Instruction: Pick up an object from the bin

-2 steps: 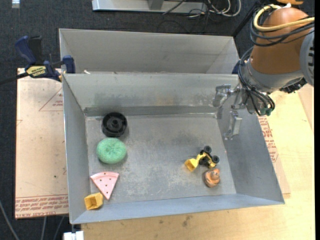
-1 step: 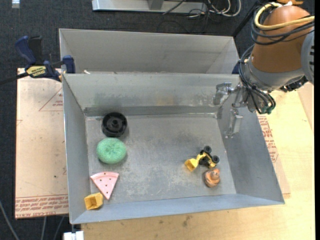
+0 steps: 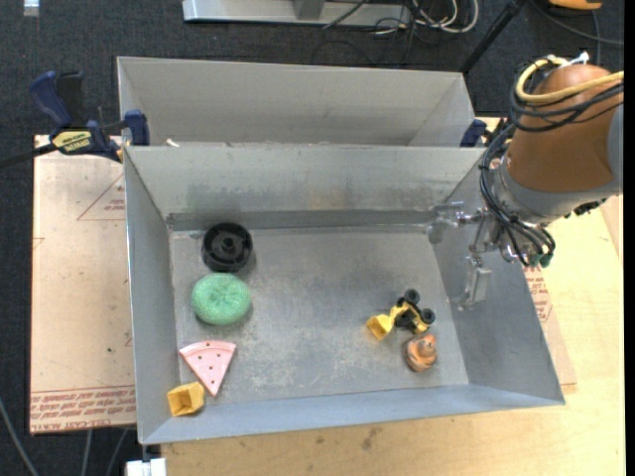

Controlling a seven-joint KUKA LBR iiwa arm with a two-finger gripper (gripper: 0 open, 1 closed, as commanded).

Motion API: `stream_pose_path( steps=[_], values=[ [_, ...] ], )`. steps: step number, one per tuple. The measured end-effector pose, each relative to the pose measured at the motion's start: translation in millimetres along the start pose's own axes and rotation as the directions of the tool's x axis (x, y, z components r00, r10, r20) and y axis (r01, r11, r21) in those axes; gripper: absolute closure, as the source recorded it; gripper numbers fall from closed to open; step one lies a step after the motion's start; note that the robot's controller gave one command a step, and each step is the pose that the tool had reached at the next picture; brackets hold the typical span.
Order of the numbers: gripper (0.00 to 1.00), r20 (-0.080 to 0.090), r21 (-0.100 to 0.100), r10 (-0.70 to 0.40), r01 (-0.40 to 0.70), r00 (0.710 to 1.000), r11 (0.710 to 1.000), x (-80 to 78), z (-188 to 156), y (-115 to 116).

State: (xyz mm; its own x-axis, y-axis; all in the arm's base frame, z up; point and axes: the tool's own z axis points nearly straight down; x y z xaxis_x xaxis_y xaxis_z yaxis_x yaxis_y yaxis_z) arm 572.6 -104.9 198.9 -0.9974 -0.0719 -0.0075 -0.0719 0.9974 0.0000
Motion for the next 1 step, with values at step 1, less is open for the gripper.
stream_pose_path(
  steps=[1],
  values=[
    [0.00, -0.009, 0.001, -0.047, 0.047, 0.999, 0.999, 23.4, 27.2, 24.2]
  ],
)
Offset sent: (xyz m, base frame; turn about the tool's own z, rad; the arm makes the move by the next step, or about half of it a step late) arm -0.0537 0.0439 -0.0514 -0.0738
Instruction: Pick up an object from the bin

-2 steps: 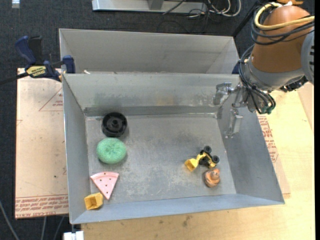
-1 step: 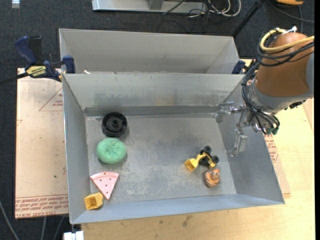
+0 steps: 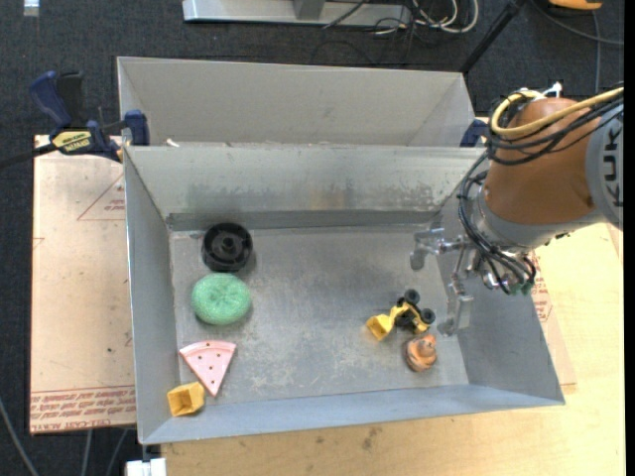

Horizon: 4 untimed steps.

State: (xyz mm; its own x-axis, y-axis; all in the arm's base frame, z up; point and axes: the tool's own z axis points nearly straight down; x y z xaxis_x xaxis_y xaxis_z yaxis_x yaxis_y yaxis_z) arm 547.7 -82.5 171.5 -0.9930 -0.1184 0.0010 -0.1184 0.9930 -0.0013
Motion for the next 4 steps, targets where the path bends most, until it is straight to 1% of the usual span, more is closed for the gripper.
stream_pose_path(
  steps=[1, 2, 3, 4],
  values=[
    [0.00, 0.003, -0.003, -0.025, 0.025, 1.000, 1.000, 17.5, 17.3, 23.7],
    [0.00, 0.005, -0.001, -0.017, 0.017, 1.000, 1.000, 10.7, 53.3, 29.6],
    [1.00, 0.003, -0.002, -0.013, 0.013, 1.000, 1.000, 28.5, 76.8, 20.5],
    [1.00, 0.003, -0.002, -0.013, 0.013, 1.000, 1.000, 28.5, 76.8, 20.6]
  ],
)
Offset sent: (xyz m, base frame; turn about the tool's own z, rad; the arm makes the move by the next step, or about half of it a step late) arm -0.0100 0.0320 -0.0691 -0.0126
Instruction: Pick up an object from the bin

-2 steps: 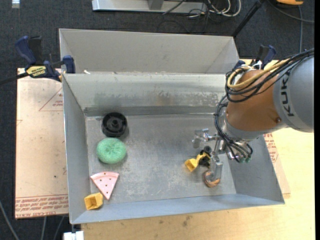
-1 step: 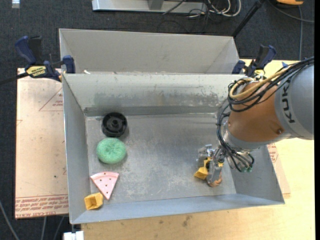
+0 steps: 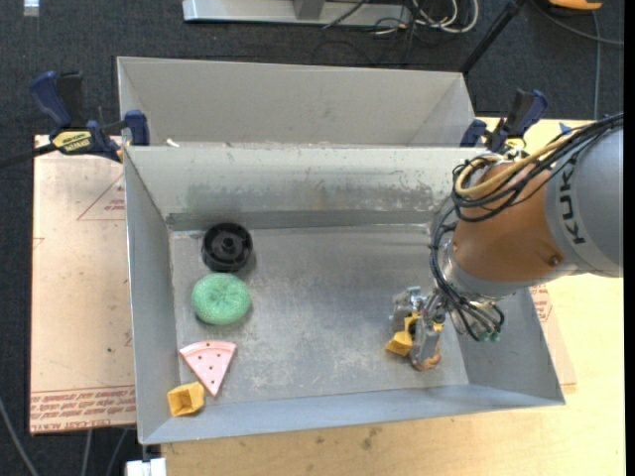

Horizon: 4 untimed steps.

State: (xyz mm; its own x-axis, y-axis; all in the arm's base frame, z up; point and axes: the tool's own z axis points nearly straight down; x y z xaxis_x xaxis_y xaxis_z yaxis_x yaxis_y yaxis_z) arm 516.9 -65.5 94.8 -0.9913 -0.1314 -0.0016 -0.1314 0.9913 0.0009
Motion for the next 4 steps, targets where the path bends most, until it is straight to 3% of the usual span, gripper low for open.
stream_pose_path(
  steps=[1, 2, 3, 4],
  values=[
    [1.00, 0.001, 0.001, -0.023, 0.023, 1.000, 1.000, -1.2, -90.3, -24.0],
    [1.00, 0.001, 0.001, -0.024, 0.024, 1.000, 1.000, -1.2, -90.3, -23.9],
    [1.00, -0.006, -0.003, -0.098, 0.098, 0.995, 0.995, 2.5, -112.8, -28.7],
    [1.00, 0.003, 0.003, -0.353, 0.353, 0.936, 0.936, 6.1, -141.1, -37.6]
  ],
)
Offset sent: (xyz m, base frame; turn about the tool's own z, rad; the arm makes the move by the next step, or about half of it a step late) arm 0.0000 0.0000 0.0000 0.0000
